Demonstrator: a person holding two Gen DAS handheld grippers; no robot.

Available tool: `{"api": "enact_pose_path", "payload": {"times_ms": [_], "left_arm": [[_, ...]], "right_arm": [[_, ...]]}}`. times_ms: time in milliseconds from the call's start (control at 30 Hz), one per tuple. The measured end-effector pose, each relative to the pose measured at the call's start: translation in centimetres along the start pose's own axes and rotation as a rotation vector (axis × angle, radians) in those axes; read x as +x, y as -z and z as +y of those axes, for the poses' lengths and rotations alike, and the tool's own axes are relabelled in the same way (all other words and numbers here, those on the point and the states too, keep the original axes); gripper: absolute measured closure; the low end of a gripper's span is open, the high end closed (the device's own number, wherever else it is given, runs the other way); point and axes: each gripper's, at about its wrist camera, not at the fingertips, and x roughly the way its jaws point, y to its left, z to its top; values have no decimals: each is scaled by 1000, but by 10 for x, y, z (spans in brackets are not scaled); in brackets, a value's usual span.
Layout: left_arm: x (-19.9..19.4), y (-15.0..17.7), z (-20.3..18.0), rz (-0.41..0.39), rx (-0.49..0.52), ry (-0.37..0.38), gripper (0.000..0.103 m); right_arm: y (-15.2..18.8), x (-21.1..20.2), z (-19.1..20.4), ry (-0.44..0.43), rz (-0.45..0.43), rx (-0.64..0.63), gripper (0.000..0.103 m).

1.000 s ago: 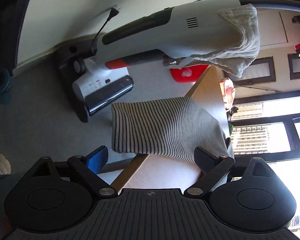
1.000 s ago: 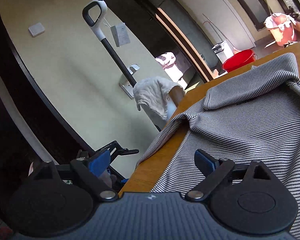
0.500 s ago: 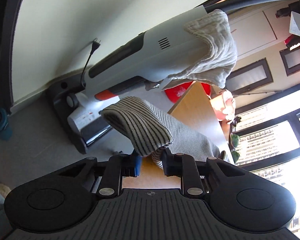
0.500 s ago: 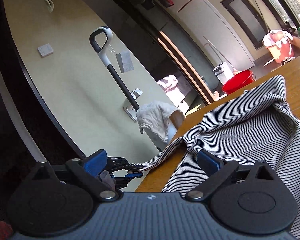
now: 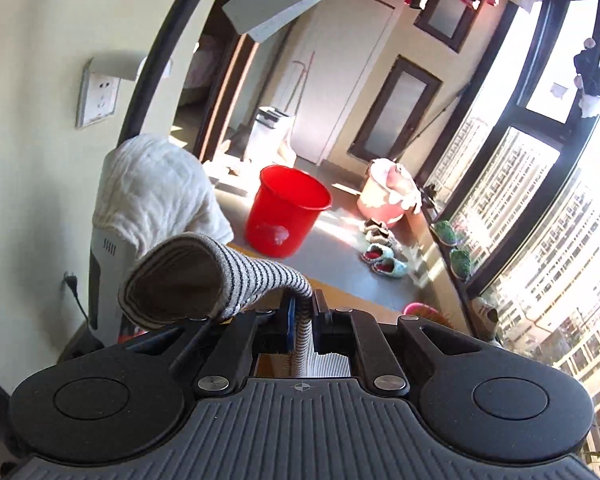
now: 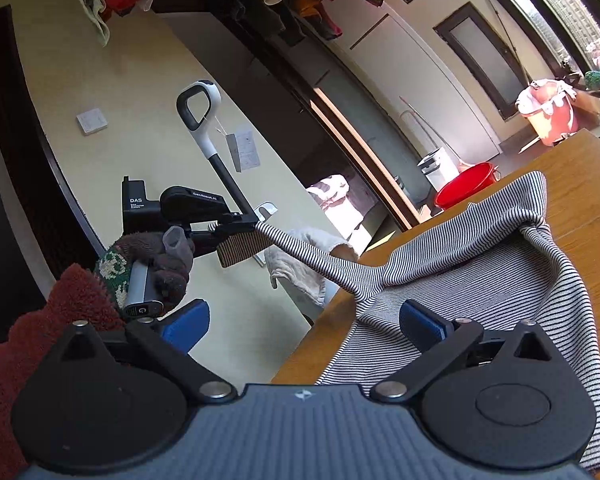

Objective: Fold clothes

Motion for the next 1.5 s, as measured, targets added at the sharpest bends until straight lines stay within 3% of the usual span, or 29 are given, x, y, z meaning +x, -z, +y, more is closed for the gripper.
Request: {"api": "enact_pose_path", "payload": {"times_ms": [167,333,533,767,1033,1333,1500], "left_arm": [[11,3,-77,27,137,54,94],[30,22,-132,77,211,106,94],[51,45,-167,153,249,177,90],[53,59,-190,163,304,214,79],[64,78,-160,222,276,192,62],[89,133,-81,398,170,118,42],[71,163,-55,384,239,104,24]], "right_arm": [[1,-3,-10,12,-14,32,1],[1,-9,-23,26,-28,61,1],[7,-13,-40,43,-25,98,1],[13,-11,-48,51,-10,121,1],[19,-6,-56,70,11,141,0],[28,9,-65,164,59,202,0],[34,17,-67,260,77,211,0]]}}
